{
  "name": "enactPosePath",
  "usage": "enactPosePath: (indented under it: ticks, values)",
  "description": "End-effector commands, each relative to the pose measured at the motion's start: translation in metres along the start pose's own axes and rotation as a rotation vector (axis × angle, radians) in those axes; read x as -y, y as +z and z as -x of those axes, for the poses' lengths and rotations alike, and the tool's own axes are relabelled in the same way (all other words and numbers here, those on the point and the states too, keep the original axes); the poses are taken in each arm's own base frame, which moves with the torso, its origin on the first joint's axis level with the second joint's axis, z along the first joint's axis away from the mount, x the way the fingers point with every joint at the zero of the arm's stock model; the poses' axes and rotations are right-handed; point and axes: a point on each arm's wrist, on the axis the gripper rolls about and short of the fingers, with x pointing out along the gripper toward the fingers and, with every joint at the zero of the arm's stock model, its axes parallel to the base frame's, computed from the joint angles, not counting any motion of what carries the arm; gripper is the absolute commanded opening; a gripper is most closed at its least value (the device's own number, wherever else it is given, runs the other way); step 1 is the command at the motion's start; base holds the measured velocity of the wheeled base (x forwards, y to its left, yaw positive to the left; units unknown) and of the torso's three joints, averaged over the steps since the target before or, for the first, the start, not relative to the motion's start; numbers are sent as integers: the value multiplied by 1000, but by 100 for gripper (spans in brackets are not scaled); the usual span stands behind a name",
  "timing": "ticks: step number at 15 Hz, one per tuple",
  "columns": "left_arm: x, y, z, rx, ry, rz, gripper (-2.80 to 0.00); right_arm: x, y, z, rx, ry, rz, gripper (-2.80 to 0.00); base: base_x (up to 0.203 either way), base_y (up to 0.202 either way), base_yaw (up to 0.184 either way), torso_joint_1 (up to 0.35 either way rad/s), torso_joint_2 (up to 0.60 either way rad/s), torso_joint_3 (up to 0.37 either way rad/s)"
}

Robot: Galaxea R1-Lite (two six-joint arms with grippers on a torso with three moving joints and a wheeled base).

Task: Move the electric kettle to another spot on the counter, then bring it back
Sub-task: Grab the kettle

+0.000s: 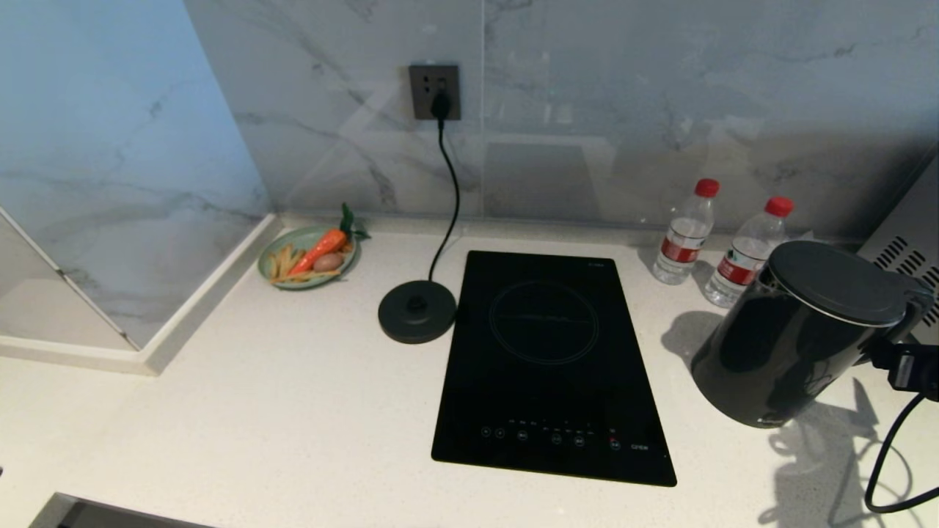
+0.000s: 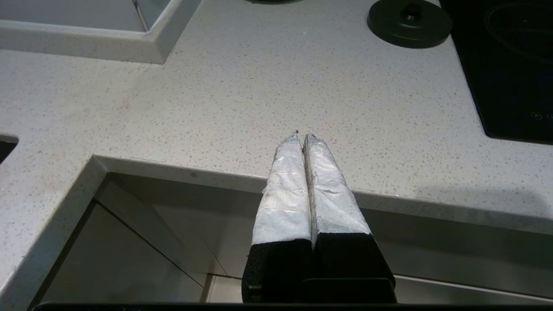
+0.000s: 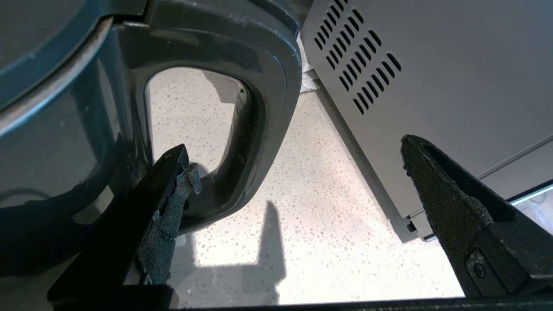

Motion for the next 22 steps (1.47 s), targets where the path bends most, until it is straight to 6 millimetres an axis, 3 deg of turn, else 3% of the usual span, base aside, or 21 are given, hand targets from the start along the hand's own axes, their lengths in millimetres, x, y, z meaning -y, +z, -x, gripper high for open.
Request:
enactPosePath:
  ticks: [1, 22]
  values:
    - [0, 0, 0, -1, 1, 1, -280, 0, 0, -2, 6, -2, 0, 0, 0, 0, 0, 0, 0, 0]
    - [0, 0, 0, -1, 1, 1, -280, 6, 2, -19, 27, -36, -4, 0, 0, 0, 0, 0, 0, 0]
